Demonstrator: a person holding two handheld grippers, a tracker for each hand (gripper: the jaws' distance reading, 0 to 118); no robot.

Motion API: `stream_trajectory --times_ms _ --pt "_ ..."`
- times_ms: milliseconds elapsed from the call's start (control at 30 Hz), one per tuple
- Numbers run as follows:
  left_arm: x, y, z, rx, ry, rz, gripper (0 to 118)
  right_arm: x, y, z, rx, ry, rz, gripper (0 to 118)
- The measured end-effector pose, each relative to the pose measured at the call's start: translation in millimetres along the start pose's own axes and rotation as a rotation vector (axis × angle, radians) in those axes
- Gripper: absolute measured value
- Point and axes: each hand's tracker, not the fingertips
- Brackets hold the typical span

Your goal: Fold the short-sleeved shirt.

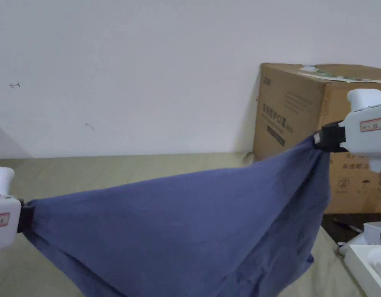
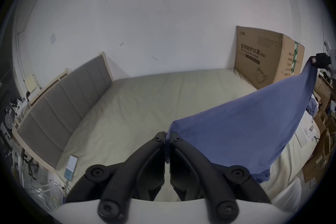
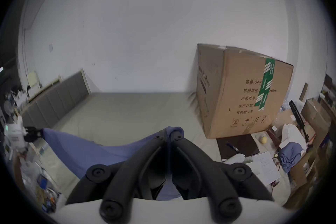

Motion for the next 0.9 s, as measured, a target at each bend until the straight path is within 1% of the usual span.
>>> stream_trajectory --times_ms 67,200,267,300,333,400,433,467,533,600,633,767,900 --pt "-5.1 15.4 14.5 0.023 0.007 0.003 2 0.9 13.4 18.1 0.030 0.029 -0.036 3" --pt "-12.2 43.7 36.8 0.112 0.037 0.007 2 -10.1 36.0 39.9 0.081 0.009 0.005 3" --pt "-12.1 63.5 52.4 0.134 0.043 -0.013 2 -14.0 49.0 39.8 0.092 0.008 0.000 3" --pt "-13.3 74.2 53.3 0.139 0.061 -0.009 2 -14.5 54.5 39.8 0.102 0.010 -0.014 3" --pt "-14.6 85.7 54.2 0.134 0.074 -0.018 2 -13.4 59.9 38.9 0.111 0.027 -0.044 3" --pt "-20.7 106.0 56.5 0.152 0.093 -0.020 2 -13.8 70.8 36.8 0.118 0.043 -0.062 3" --pt "-25.1 116.7 60.9 0.158 0.083 -0.004 2 -15.0 79.1 34.9 0.115 0.043 -0.061 3" --pt "-29.5 126.1 66.9 0.177 0.066 0.048 2 -17.7 86.6 34.5 0.118 0.038 -0.060 3" --pt "-40.0 146.4 74.1 0.235 0.062 0.076 2 -24.7 105.3 34.5 0.159 0.040 -0.087 3" --pt "-42.6 169.5 76.2 0.256 0.103 0.070 2 -31.3 125.7 31.0 0.189 0.061 -0.116 3" --pt "-45.0 183.7 78.7 0.259 0.110 0.066 2 -35.2 137.2 28.8 0.189 0.063 -0.118 3" --pt "-57.8 232.7 68.9 0.293 0.133 0.064 2 -51.4 175.7 20.9 0.214 0.052 -0.095 3" --pt "-56.8 272.6 59.2 0.321 0.189 0.047 2 -59.9 211.0 4.3 0.230 0.046 -0.103 3"
